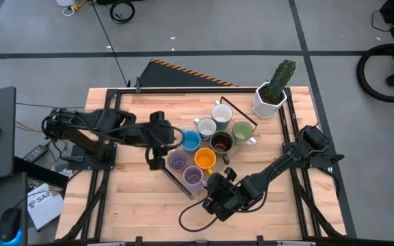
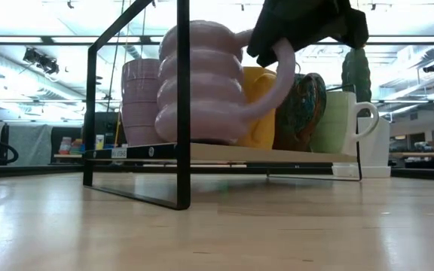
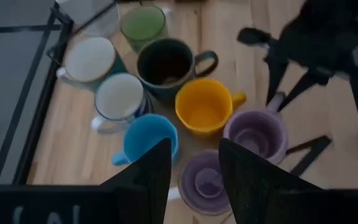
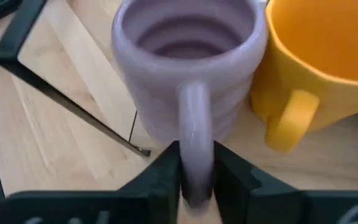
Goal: Place coffee mugs
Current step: Put the purple cup on the shelf, then adjust the yellow cup
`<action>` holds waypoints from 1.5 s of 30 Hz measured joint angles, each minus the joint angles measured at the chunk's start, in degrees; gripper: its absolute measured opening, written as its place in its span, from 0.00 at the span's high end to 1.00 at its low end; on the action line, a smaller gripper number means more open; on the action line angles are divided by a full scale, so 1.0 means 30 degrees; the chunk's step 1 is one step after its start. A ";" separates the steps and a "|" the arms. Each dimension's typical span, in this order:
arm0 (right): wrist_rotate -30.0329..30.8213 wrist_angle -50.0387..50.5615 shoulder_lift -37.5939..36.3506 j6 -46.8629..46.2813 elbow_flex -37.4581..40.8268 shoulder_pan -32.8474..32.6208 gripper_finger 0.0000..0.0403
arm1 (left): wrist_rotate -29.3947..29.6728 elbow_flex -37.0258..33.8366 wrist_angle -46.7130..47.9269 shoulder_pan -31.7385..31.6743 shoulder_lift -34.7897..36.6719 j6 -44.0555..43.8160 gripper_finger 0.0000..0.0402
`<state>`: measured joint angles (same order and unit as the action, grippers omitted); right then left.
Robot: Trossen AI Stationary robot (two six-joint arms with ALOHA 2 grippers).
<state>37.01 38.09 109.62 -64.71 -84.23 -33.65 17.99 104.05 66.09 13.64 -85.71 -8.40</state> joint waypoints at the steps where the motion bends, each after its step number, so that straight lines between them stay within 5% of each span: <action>1: 0.0036 -0.0049 0.0000 -0.0002 0.0000 0.0000 0.76 | -0.0015 -0.0550 -0.0270 0.0099 0.0233 0.0017 0.65; 10: 0.0319 -0.0329 0.0000 0.0133 0.0007 -0.0175 0.54 | -0.0070 -0.5355 -0.3302 0.0680 0.2870 -0.0687 0.65; 18: -0.0231 0.0003 -0.0296 0.0582 -0.0065 -0.0117 0.52 | -0.0069 -0.7902 -0.4511 0.0813 0.4748 -0.1729 0.65; 31: 0.1770 0.4045 -0.1012 -0.0545 -0.0874 0.0268 0.53 | -0.0074 -0.8042 -0.4628 0.1686 0.5000 -0.2354 0.65; 45: 0.1394 0.2726 -0.0976 -0.0559 0.1027 0.0943 0.53 | -0.0068 -0.8042 -0.4504 0.1679 0.4996 -0.2486 0.65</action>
<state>41.19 46.27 106.69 -66.39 -81.14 -30.82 17.78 79.92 52.58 18.68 -70.72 -15.86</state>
